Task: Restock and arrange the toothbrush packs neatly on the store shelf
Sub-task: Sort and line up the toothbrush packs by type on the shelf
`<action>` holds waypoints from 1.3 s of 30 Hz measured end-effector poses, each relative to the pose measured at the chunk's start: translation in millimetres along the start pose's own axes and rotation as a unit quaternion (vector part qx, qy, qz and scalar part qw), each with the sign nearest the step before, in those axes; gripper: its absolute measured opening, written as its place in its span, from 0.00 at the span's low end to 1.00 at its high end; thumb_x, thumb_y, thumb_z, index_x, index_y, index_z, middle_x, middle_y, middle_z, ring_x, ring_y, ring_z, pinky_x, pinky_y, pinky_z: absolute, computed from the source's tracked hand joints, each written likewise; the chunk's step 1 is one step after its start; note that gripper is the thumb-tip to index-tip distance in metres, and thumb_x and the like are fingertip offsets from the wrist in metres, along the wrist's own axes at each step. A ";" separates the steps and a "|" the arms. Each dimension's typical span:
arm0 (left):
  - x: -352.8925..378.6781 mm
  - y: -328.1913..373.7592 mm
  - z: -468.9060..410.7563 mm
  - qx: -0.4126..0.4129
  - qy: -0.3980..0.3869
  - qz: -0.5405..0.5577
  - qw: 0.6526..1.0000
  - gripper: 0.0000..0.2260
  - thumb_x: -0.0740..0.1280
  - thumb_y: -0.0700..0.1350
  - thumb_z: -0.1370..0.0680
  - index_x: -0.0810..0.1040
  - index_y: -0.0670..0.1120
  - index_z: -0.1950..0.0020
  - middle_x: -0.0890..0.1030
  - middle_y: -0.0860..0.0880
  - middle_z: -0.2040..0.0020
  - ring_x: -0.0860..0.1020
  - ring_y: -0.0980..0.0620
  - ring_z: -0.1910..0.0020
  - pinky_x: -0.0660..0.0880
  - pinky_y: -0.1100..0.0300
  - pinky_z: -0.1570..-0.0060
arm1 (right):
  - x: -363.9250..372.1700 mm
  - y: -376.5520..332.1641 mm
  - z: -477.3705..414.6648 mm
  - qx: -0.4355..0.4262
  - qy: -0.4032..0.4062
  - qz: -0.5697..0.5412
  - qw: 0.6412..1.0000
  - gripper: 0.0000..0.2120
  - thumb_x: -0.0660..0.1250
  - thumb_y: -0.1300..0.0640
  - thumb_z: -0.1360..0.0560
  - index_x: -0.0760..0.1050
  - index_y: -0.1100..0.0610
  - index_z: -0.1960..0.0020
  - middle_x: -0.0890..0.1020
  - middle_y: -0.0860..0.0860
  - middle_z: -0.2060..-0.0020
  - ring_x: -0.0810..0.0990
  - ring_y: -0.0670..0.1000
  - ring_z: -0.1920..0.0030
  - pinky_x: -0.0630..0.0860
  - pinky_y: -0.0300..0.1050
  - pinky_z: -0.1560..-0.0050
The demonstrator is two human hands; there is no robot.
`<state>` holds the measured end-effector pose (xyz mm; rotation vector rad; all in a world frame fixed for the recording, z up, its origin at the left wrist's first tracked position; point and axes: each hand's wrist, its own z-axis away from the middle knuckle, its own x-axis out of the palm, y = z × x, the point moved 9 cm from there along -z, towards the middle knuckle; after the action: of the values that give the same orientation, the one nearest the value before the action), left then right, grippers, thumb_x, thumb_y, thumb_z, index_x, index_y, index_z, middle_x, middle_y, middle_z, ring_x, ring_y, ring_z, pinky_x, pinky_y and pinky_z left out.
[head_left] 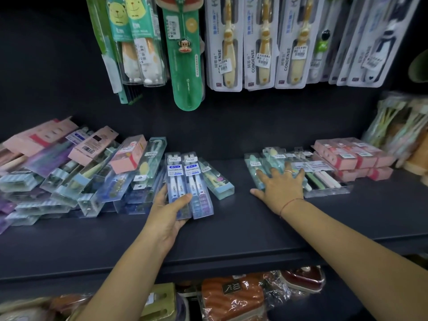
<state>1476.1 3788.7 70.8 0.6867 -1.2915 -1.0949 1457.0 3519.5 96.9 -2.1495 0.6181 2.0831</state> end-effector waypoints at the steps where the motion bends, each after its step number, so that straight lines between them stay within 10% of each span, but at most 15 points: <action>1: 1.0 0.8 0.4 0.000 -0.001 0.003 1.000 0.22 0.68 0.33 0.24 0.72 0.52 0.34 0.83 0.48 0.45 0.82 0.50 0.50 0.78 0.54 0.57 | 1.0 3.8 0.1 0.006 -0.009 0.003 1.000 0.35 0.47 0.30 0.23 0.49 0.44 0.21 0.60 0.51 0.23 0.48 0.64 0.23 0.49 0.73 0.29; 7: -2.0 5.1 1.1 0.007 0.003 0.006 1.000 0.25 0.69 0.34 0.24 0.71 0.50 0.30 0.83 0.47 0.44 0.83 0.49 0.48 0.79 0.54 0.55 | -32.6 -33.5 13.7 -0.061 0.119 -0.075 0.988 0.33 0.47 0.33 0.21 0.52 0.48 0.21 0.55 0.55 0.22 0.47 0.59 0.22 0.35 0.64 0.27; 15: -0.3 7.1 1.6 0.019 0.001 0.003 1.000 0.23 0.69 0.34 0.24 0.72 0.49 0.30 0.84 0.47 0.44 0.83 0.49 0.49 0.80 0.55 0.58 | -19.1 -119.1 3.5 -0.135 0.052 -0.226 0.963 0.25 0.61 0.47 0.20 0.62 0.50 0.25 0.68 0.57 0.32 0.69 0.61 0.36 0.68 0.50 0.38; 21: -2.1 7.0 -0.5 0.023 -0.003 0.000 1.000 0.24 0.69 0.35 0.24 0.72 0.50 0.31 0.84 0.48 0.44 0.83 0.49 0.48 0.78 0.56 0.58 | -54.5 -63.2 21.8 -0.046 0.292 -0.238 0.925 0.20 0.72 0.64 0.34 0.80 0.56 0.42 0.76 0.61 0.58 0.75 0.64 0.57 0.74 0.54 0.58; 31: 21.5 -20.0 3.7 -0.003 -0.028 -0.043 0.999 0.29 0.71 0.36 0.25 0.70 0.54 0.28 0.83 0.49 0.41 0.82 0.48 0.45 0.78 0.49 0.47 | -20.4 17.1 32.3 0.076 0.242 -0.169 0.952 0.23 0.74 0.45 0.32 0.80 0.55 0.40 0.74 0.60 0.39 0.71 0.63 0.40 0.63 0.58 0.43; 35: 31.5 -31.5 3.8 -0.025 -0.026 -0.055 0.998 0.30 0.72 0.36 0.26 0.68 0.51 0.27 0.83 0.48 0.42 0.82 0.47 0.45 0.78 0.46 0.42 | 1.2 28.6 28.7 0.068 0.125 -0.202 0.969 0.39 0.69 0.35 0.30 0.58 0.41 0.24 0.49 0.55 0.22 0.48 0.61 0.23 0.48 0.70 0.29; 39: 50.3 -41.6 -2.5 -0.054 -0.016 -0.073 0.996 0.23 0.71 0.36 0.25 0.71 0.46 0.31 0.83 0.46 0.45 0.83 0.47 0.49 0.79 0.49 0.46 | 2.2 29.8 19.7 0.061 0.123 -0.208 0.968 0.37 0.67 0.38 0.26 0.55 0.43 0.22 0.51 0.55 0.22 0.47 0.59 0.22 0.50 0.66 0.26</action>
<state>1464.4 3726.9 53.3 0.6934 -1.2147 -1.2907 1428.3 3498.3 99.8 -2.2455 0.2686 1.5401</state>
